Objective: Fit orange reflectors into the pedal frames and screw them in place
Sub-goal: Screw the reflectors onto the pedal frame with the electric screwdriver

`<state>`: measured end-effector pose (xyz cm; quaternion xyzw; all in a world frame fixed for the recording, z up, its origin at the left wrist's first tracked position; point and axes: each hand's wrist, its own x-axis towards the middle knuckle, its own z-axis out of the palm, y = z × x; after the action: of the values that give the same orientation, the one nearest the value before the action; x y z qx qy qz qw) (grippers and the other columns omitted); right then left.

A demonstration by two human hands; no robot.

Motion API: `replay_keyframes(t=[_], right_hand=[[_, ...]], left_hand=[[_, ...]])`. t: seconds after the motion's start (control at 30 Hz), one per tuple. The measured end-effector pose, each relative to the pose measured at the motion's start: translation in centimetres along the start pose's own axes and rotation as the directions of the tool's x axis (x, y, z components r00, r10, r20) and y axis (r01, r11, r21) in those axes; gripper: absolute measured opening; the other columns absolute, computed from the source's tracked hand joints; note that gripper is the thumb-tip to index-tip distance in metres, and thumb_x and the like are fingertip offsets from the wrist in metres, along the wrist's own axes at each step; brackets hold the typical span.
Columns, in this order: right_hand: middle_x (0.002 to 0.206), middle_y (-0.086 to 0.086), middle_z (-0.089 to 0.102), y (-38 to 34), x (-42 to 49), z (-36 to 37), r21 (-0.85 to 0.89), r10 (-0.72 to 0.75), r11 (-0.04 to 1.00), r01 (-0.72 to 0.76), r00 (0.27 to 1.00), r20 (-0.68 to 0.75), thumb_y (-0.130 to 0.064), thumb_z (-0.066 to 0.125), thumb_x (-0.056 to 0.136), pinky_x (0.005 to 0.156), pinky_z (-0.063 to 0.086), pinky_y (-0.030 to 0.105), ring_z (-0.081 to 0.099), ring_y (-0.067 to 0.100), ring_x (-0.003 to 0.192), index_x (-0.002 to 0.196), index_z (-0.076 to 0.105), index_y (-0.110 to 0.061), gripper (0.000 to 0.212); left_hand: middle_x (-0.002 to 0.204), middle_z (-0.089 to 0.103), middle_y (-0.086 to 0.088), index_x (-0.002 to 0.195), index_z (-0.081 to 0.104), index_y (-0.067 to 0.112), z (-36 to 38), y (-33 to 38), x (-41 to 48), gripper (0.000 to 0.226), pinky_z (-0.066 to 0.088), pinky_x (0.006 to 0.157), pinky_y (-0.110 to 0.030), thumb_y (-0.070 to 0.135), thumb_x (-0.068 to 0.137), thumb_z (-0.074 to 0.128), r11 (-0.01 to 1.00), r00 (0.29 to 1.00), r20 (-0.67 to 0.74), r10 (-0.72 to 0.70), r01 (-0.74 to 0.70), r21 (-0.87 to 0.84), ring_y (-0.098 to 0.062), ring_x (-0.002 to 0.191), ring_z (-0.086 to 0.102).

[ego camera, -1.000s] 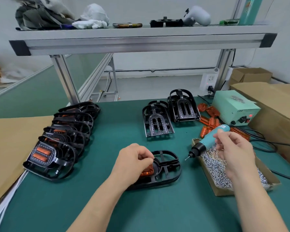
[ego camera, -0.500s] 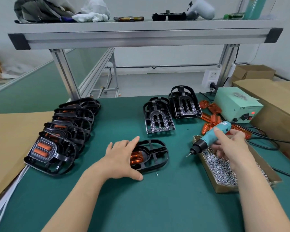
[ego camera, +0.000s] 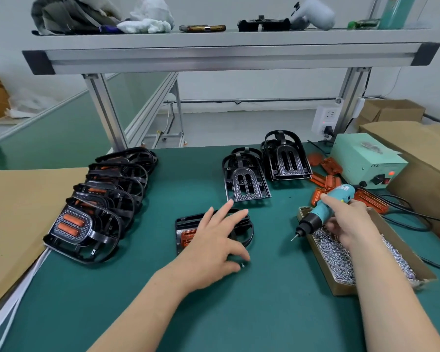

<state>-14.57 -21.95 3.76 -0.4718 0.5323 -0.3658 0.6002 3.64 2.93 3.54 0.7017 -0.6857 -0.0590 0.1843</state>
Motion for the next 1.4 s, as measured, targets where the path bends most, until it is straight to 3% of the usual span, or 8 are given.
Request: replay_keyframes(t=[0.3,0.43,0.5,0.6,0.67,0.73,0.9,1.4], right_hand=[[0.081,0.01,0.06,-0.4,-1.6,0.4,0.12,-0.076,0.99,0.077,0.997,-0.012,-0.027,0.074,0.089,0.032,0.033,0.017,0.044,0.007,0.037,0.119,0.056,0.001,0.045],[0.082,0.01,0.059,-1.6,-3.4,1.3,0.323,-0.123,0.941,0.107,0.992,0.032,-0.02,0.072,0.091,0.043,0.049,0.021,0.059,0.008,0.042,0.099,0.058,-0.007,0.02],[0.076,0.005,0.056,-2.1,-4.6,2.0,0.404,-0.131,0.909,0.102,0.99,0.045,-0.018,0.073,0.089,0.044,0.05,0.023,0.058,0.008,0.044,0.096,0.058,-0.013,0.018],[0.072,0.0,0.053,-2.6,-6.3,3.4,0.53,-0.122,0.846,0.061,0.989,0.08,-0.02,0.075,0.085,0.054,0.048,0.027,0.053,0.009,0.05,0.102,0.058,-0.013,0.025],[0.073,-0.001,0.052,-2.9,-7.2,4.1,0.588,-0.11,0.809,0.03,0.989,0.101,-0.02,0.076,0.083,0.056,0.045,0.026,0.051,0.009,0.053,0.107,0.057,-0.013,0.031],[0.07,-0.002,0.052,-3.2,-7.9,4.7,0.634,-0.102,0.773,0.001,0.987,0.124,-0.018,0.078,0.08,0.052,0.045,0.022,0.05,0.01,0.054,0.103,0.059,-0.014,0.03],[0.069,-0.003,0.053,-3.7,-9.3,5.8,0.691,-0.116,0.722,-0.029,0.98,0.162,-0.018,0.078,0.08,0.05,0.045,0.019,0.052,0.009,0.052,0.105,0.058,-0.013,0.032],[0.077,0.001,0.057,-3.8,-10.4,6.8,0.748,-0.209,0.651,0.129,0.978,0.013,-0.008,0.077,0.082,0.054,0.05,0.02,0.057,0.007,0.058,0.107,0.056,-0.01,0.033]], left_hand=[[0.159,0.03,0.005,0.082,0.073,0.029,0.7,0.9,0.7,0.006,-0.011,0.123,-0.038,0.027,0.087,0.07,0.999,0.999,-0.035,0.032,-0.031,0.044,-0.013,0.153,-0.009],[0.151,0.038,0.004,0.082,0.069,0.022,1.3,1.4,0.4,0.011,-0.003,0.124,-0.039,0.021,0.089,0.06,0.991,0.999,-0.047,0.025,-0.019,0.135,-0.014,0.151,0.003],[0.141,0.046,0.004,0.082,0.065,0.018,1.5,2.1,0.0,0.008,0.015,0.12,-0.037,0.018,0.087,0.058,0.997,0.992,-0.125,0.008,0.002,0.079,-0.014,0.144,0.019],[0.117,0.056,0.012,0.083,0.06,0.02,1.1,3.7,-0.4,0.003,0.03,0.103,-0.017,0.02,0.085,0.062,0.98,0.949,-0.299,-0.097,0.039,-0.193,-0.005,0.12,0.041],[0.096,0.065,0.012,0.08,0.06,0.025,0.6,5.0,-0.5,0.005,0.043,0.085,-0.016,0.022,0.083,0.062,0.85,0.931,-0.244,-0.273,0.114,-0.514,-0.004,0.095,0.057],[0.086,0.071,0.001,0.076,0.062,0.026,0.1,5.8,-0.3,0.009,0.049,0.073,-0.026,0.019,0.081,0.066,0.604,0.899,-0.121,-0.421,0.179,-0.777,-0.014,0.077,0.062],[0.081,0.072,-0.004,0.082,0.064,0.019,0.1,5.7,-0.7,0.022,0.049,0.072,-0.017,0.001,0.08,0.076,0.263,0.855,-0.034,-0.518,0.122,-0.957,-0.014,0.077,0.06],[0.081,0.07,0.001,0.088,0.07,0.029,-0.4,5.7,-0.8,0.026,0.049,0.074,-0.016,0.008,0.072,0.076,0.227,0.866,-0.06,-0.497,0.064,-0.972,-0.01,0.074,0.06]])
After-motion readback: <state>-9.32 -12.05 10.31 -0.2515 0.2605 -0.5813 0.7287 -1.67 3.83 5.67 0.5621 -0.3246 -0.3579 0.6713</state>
